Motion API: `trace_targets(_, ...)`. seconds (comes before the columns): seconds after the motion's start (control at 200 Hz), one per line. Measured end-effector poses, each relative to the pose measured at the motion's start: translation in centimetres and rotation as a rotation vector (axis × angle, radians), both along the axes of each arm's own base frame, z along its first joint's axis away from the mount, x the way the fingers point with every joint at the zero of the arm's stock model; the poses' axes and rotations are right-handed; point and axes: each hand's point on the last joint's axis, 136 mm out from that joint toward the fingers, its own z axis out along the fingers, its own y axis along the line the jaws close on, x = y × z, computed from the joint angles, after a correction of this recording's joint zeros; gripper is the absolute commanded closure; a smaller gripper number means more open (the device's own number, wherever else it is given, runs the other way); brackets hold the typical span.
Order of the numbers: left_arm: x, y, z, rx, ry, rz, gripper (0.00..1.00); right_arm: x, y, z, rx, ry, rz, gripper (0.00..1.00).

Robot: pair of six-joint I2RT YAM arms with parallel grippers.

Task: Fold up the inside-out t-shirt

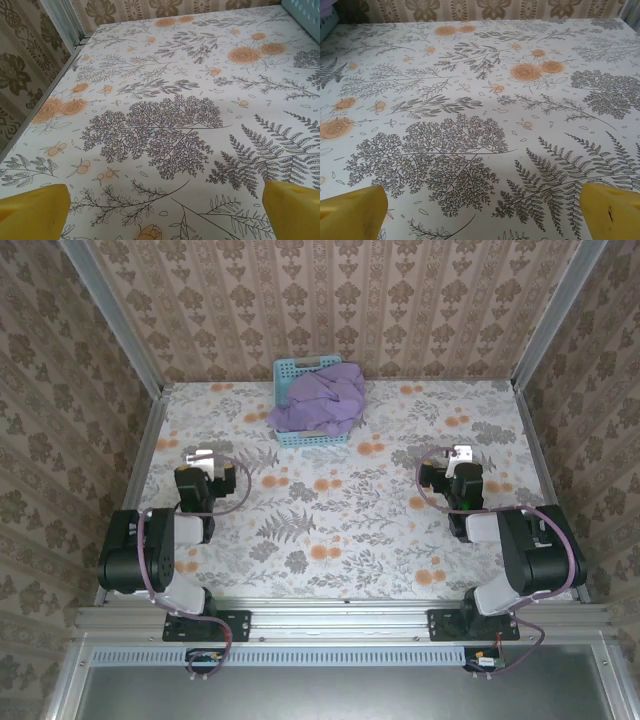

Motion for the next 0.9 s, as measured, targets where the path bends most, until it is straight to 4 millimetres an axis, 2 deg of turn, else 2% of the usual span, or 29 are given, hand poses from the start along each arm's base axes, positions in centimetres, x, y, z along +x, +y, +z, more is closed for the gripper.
trace_targets(0.9, 0.00, 0.00, 0.02, 0.000, -0.001, 0.000, 0.00, 0.01, 0.19, -0.01, 0.004, 0.000, 0.010, 0.00)
